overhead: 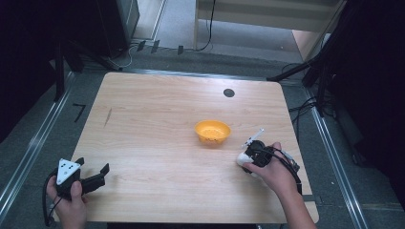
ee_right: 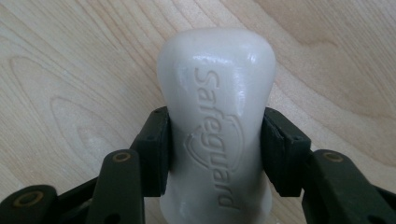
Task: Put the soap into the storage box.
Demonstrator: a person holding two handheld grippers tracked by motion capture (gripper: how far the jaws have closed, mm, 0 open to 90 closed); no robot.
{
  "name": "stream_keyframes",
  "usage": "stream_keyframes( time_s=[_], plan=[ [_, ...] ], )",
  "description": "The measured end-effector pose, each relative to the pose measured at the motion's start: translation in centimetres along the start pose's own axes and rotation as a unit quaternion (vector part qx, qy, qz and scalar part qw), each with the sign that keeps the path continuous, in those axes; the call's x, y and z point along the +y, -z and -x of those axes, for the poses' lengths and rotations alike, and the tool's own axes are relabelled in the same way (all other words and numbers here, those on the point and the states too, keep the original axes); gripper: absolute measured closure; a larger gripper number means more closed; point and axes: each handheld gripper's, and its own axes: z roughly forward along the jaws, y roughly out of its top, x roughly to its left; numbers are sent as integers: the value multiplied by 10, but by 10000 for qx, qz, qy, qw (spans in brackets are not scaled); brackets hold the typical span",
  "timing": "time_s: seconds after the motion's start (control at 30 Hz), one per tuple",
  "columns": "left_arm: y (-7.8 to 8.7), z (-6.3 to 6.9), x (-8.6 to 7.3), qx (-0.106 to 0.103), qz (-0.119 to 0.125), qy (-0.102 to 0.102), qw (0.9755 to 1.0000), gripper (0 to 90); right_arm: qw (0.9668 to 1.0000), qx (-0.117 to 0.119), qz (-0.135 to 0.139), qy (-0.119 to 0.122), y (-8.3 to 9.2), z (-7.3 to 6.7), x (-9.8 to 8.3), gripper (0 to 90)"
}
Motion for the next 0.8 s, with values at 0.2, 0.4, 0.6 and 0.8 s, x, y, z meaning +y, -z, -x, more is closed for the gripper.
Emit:
stream_keyframes(
  time_s=[0.2,0.4,0.6,0.8],
  plan=[
    [0,0,0,-11,-2,16,10000,90,9998,88,42,143,0,1,1,508],
    [-1,-1,0,-18,-6,36,10000,90,9987,270,131,400,-1,0,4,509],
    [-1,0,0,-18,-11,33,10000,90,9975,372,310,523,9,1,12,509],
    [-1,-1,0,-31,-11,41,10000,90,9964,273,174,779,17,0,22,509]
  ],
)
